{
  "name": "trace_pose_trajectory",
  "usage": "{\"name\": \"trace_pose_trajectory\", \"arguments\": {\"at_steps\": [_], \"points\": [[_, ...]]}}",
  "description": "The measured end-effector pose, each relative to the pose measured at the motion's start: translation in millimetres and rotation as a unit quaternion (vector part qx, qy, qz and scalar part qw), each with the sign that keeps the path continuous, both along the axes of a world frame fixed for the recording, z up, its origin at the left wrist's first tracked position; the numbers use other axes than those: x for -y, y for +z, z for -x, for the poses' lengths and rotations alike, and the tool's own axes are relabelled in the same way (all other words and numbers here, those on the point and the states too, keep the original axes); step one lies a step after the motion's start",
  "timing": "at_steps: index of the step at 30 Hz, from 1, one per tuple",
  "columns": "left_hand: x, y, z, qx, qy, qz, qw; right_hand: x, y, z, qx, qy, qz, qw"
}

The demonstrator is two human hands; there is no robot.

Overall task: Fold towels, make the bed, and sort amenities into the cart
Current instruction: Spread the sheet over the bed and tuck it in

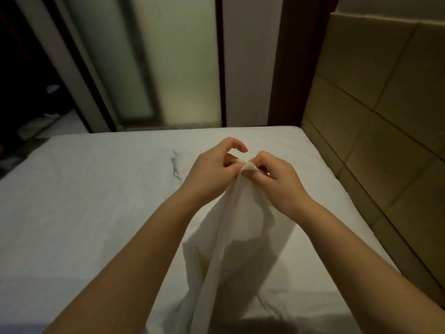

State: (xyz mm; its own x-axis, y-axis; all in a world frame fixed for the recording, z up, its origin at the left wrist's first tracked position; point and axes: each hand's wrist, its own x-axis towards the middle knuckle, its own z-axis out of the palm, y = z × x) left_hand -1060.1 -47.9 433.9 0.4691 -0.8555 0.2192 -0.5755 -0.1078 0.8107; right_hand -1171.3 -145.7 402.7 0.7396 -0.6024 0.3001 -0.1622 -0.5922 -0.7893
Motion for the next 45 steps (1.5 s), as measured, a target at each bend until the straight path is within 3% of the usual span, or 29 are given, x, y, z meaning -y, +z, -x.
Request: {"name": "trace_pose_trajectory", "arguments": {"at_steps": [6, 11, 17, 19, 22, 25, 30, 35, 40, 42, 45], "points": [[10.9, -8.0, 13.4, -0.040, 0.121, 0.125, 0.984, 41.0, 24.8, -18.3, 0.026, 0.043, 0.081, 0.995], [27.4, -24.5, 19.7, -0.003, 0.163, 0.120, 0.979, 65.3, 27.8, -23.8, 0.091, 0.069, 0.050, 0.992], [43.0, -35.1, 21.0, 0.037, 0.201, 0.069, 0.976, 86.3, 32.0, -28.1, 0.095, 0.080, 0.008, 0.992], [47.2, -37.7, 13.4, 0.063, 0.191, 0.000, 0.980, 90.7, 33.3, -30.2, 0.109, 0.064, -0.001, 0.992], [51.2, -48.7, -4.6, -0.023, 0.174, -0.125, 0.976, 97.3, 37.2, -31.9, 0.136, 0.032, -0.010, 0.990], [47.8, -64.5, -19.7, -0.070, 0.165, -0.179, 0.967, 102.7, 41.7, -29.9, 0.152, -0.009, -0.041, 0.987], [35.3, -81.5, -33.6, 0.041, 0.164, -0.205, 0.964, 104.0, 44.8, -26.8, 0.145, -0.063, -0.064, 0.985], [43.3, -75.5, -18.8, 0.127, 0.163, -0.137, 0.969, 97.2, 42.6, -24.8, 0.146, -0.073, -0.064, 0.985], [74.5, -52.9, 2.6, 0.063, 0.167, -0.040, 0.983, 75.9, 34.5, -28.7, 0.101, -0.029, -0.065, 0.992], [79.7, -47.4, 1.9, 0.042, 0.164, -0.040, 0.985, 73.2, 30.8, -25.7, 0.095, -0.032, -0.073, 0.992], [71.8, -48.2, -0.9, -0.048, 0.083, -0.084, 0.992, 77.2, 27.1, -14.6, 0.086, -0.018, -0.070, 0.994]]}}
